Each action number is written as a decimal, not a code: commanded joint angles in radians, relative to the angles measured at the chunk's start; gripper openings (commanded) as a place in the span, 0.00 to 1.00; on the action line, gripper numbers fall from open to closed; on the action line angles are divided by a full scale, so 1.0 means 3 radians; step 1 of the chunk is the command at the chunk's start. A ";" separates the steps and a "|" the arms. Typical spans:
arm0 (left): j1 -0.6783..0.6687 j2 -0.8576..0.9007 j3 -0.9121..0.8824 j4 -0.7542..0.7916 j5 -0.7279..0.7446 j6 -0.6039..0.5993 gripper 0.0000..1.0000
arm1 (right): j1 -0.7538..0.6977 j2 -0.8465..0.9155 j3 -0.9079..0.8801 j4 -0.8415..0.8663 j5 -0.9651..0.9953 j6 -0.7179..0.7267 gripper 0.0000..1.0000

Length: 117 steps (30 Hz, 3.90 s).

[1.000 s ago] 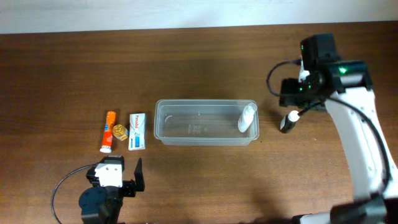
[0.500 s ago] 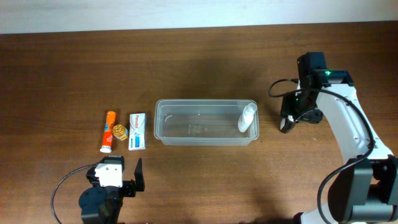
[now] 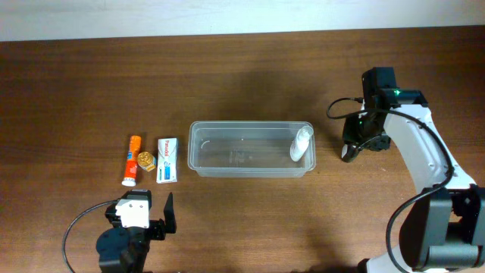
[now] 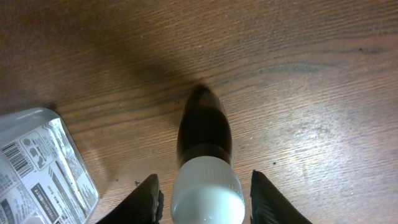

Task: Pack container

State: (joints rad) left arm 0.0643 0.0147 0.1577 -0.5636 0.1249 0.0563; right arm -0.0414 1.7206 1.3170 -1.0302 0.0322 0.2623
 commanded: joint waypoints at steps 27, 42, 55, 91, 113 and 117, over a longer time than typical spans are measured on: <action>0.0014 -0.0029 -0.0022 0.0010 0.0057 0.0038 1.00 | 0.0484 -0.0552 0.1527 -0.1478 0.0015 0.0048 0.06; 0.0014 -0.0029 -0.0022 0.0010 0.0058 0.0039 1.00 | 0.1924 -0.0401 0.1347 -0.1111 0.0019 0.0617 0.05; 0.0014 -0.0029 -0.0022 0.0010 0.0057 0.0038 1.00 | 0.1677 0.0590 0.1069 -0.0504 0.0168 0.0600 0.05; 0.0013 0.0011 0.0282 0.0591 0.0994 -0.0891 1.00 | 0.0060 -0.0984 0.1881 -0.1328 -0.0070 0.0551 0.94; 0.0045 0.4055 0.3928 -0.1080 -0.0126 -0.0055 1.00 | -0.0762 -0.0860 0.1881 -0.1480 -0.0070 0.0551 0.98; 0.0089 0.4453 0.3990 -0.1308 -0.0525 -0.0019 1.00 | -0.0762 -0.0860 0.1881 -0.1480 -0.0070 0.0551 0.98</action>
State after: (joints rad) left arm 0.0750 1.2907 1.3354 -0.9253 0.0887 0.0082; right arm -0.2623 1.4601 1.8782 -1.4742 0.0097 0.4225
